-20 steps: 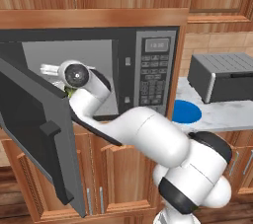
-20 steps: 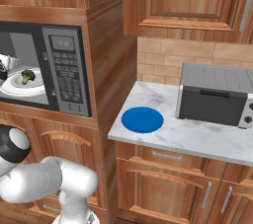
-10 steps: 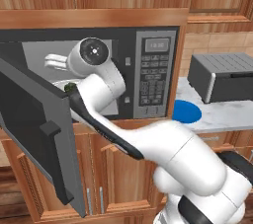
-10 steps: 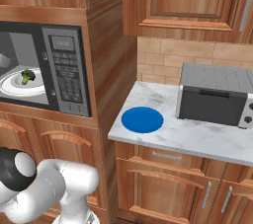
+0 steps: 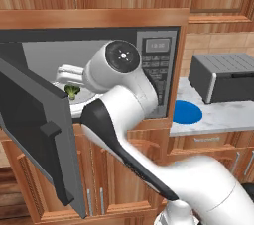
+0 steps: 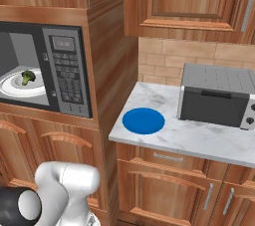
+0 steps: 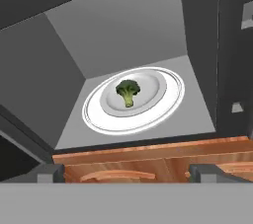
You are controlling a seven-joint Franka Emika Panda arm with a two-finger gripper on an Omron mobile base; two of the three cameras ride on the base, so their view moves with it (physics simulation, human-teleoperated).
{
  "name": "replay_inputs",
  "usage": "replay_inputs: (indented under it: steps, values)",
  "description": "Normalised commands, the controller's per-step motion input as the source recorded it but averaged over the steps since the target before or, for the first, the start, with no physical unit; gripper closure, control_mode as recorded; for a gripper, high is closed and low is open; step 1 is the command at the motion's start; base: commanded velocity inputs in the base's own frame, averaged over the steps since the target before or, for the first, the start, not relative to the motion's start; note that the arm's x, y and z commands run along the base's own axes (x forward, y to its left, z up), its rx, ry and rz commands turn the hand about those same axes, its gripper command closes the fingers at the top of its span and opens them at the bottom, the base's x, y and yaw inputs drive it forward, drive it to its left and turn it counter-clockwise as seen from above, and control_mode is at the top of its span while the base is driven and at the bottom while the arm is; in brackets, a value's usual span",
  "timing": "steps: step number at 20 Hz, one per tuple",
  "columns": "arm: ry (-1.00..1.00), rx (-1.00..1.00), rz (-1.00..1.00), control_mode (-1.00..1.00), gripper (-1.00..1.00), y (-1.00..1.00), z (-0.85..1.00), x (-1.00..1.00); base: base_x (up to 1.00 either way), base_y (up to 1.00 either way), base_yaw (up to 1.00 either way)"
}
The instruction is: Pick the broccoli from the counter and place it in the microwave. Then turn on the microwave.
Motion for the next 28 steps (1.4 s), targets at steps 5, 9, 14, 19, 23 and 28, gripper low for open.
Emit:
replay_inputs:
  steps: [5, 9, 14, 19, 23, 28]
  values:
    - [0.12, 0.00, 0.00, -1.00, -1.00, -0.49, 0.36, -1.00, 0.00, 0.00, 0.00]
    - [0.11, 0.00, 0.00, -1.00, -1.00, -0.43, 0.33, -0.98, 0.00, 0.00, 0.00]
    - [0.13, 0.00, -0.01, -1.00, 1.00, -0.32, 0.33, -0.75, 0.00, 0.00, 0.00]
    - [0.09, 0.00, -0.04, -1.00, 1.00, -0.42, 0.26, -0.84, 0.00, 0.00, 0.00]
    - [0.00, -0.01, -0.03, -1.00, 1.00, -0.09, 0.02, -0.93, 0.00, 0.00, 0.00]
    - [-0.01, -0.02, -0.02, -1.00, 1.00, 0.04, -0.03, -0.92, 0.00, 0.00, 0.00]
